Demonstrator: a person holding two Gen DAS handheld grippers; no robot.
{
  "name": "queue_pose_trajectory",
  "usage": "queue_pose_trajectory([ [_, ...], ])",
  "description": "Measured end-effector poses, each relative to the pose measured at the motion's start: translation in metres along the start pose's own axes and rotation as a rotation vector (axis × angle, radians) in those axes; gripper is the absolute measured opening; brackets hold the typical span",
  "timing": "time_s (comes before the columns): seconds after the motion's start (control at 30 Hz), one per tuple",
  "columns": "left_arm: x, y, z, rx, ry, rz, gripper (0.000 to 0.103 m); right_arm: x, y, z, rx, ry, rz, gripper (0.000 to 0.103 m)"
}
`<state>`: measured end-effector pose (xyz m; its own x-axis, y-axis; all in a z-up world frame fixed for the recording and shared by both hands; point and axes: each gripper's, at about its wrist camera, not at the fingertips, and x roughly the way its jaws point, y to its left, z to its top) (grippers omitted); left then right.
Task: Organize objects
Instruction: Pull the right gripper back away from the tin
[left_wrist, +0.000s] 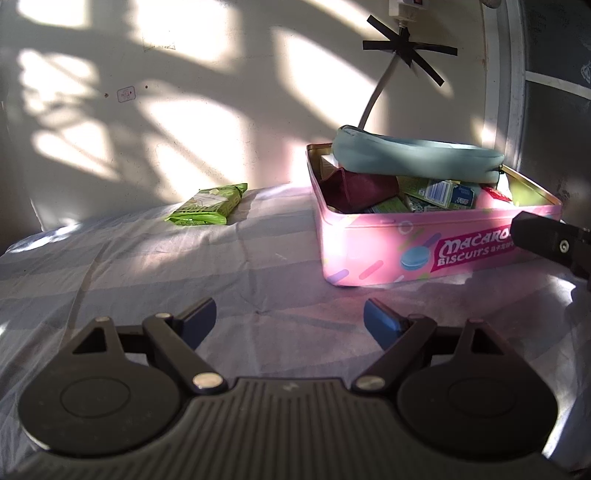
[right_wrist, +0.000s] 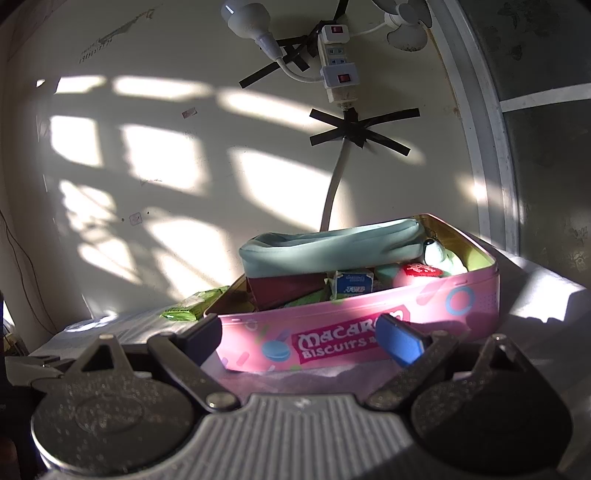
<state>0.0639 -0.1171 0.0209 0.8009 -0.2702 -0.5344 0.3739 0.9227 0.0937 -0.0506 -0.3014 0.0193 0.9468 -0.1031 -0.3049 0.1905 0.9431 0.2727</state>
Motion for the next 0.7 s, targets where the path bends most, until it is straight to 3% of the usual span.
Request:
queue_pose_trajectory([
  [0.7, 0.0019, 0.0065, -0.0028, -0.007, 0.01, -0.012, 0.089, 0.0047, 0.0045, -0.0017, -0.009, 0.016, 0.0, 0.094],
])
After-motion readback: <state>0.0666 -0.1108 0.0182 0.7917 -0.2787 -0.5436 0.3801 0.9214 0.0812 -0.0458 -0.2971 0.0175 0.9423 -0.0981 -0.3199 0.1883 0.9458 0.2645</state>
